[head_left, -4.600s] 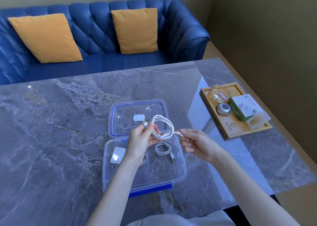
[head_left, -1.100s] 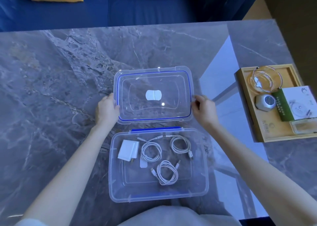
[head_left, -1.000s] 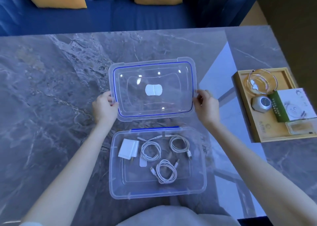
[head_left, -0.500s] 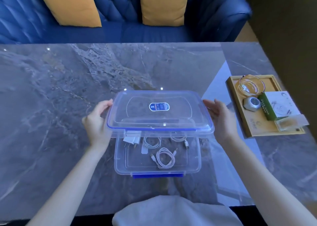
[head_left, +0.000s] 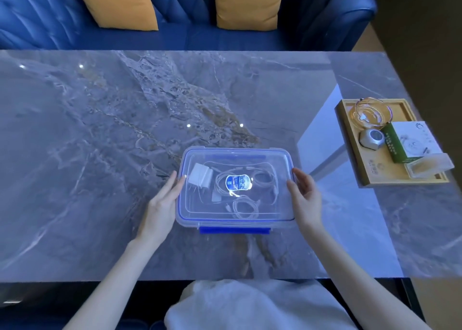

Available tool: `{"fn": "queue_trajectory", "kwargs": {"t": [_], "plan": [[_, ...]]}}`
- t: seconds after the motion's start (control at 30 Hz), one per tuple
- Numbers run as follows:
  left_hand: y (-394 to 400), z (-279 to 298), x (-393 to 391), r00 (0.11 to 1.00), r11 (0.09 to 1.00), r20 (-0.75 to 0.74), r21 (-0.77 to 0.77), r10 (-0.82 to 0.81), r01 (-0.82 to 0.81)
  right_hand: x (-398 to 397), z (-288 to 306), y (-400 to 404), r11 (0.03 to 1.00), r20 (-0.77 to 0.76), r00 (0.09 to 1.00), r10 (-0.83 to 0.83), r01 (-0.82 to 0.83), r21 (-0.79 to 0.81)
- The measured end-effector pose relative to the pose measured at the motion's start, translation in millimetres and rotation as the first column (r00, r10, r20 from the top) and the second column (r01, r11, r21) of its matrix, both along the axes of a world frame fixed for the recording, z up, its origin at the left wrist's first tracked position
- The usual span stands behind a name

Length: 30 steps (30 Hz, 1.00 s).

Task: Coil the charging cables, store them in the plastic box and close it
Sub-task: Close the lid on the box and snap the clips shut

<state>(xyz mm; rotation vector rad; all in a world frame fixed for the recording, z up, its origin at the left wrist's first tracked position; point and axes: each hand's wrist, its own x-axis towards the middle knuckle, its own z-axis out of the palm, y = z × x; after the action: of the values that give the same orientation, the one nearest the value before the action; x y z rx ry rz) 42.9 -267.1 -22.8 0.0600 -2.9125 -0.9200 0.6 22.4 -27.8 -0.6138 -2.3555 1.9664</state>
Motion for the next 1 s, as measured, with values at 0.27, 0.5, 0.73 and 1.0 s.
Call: {"fn": "queue_trajectory", "kwargs": {"t": [0.27,0.5,0.73,1.0], "plan": [[15,7,-2,0.942,0.874,0.201,0.360,0.270,-0.327,6,1,-8,0.969,-0.011,0.991,0.133,-0.128,0.210],[16,3,3,0.923,0.822,0.252,0.428,0.291,-0.376,14,0,-7,0.951,-0.007,0.984,0.180,-0.172,0.258],[14,4,-2,0.919,0.753,0.261,0.529,0.295,-0.392,8,0,-4,0.936,0.020,0.983,0.184,-0.181,0.302],[1,10,-48,0.961,0.951,0.155,0.174,0.231,-0.257,-36,9,8,0.821,0.115,0.957,0.265,-0.286,0.494]]}}
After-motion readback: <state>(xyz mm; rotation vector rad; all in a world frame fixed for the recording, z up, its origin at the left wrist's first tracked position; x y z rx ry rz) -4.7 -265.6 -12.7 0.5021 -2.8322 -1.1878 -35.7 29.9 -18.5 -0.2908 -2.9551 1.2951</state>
